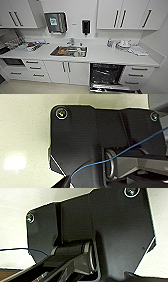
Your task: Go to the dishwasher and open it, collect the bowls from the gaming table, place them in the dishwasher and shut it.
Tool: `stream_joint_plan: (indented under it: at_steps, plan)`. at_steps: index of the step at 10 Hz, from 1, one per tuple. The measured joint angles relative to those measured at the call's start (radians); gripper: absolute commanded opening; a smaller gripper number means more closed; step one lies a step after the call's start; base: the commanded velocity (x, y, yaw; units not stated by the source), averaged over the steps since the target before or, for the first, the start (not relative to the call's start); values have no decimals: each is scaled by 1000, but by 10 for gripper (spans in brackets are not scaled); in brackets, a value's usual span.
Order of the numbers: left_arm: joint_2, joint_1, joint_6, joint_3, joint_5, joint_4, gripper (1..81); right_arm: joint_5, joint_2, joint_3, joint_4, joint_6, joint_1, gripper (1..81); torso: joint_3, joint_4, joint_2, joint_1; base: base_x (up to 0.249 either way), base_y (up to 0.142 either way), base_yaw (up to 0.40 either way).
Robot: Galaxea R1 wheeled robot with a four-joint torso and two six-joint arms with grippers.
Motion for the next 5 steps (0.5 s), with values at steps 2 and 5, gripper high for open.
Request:
stream_joint_plan:
  at_steps: [2, 5]
  plan:
    - [0, 7, 0, 0, 4, 0, 811, -1, 0, 0, -1, 0, -12, 811, 0, 0, 0, 0, 0, 0, 0]
    - [1, 7, 3, 0, 4, 0, 811, -1, 0, 0, -1, -1, -13, 811, 37, 0, 1, 0, 0, 0, 0]
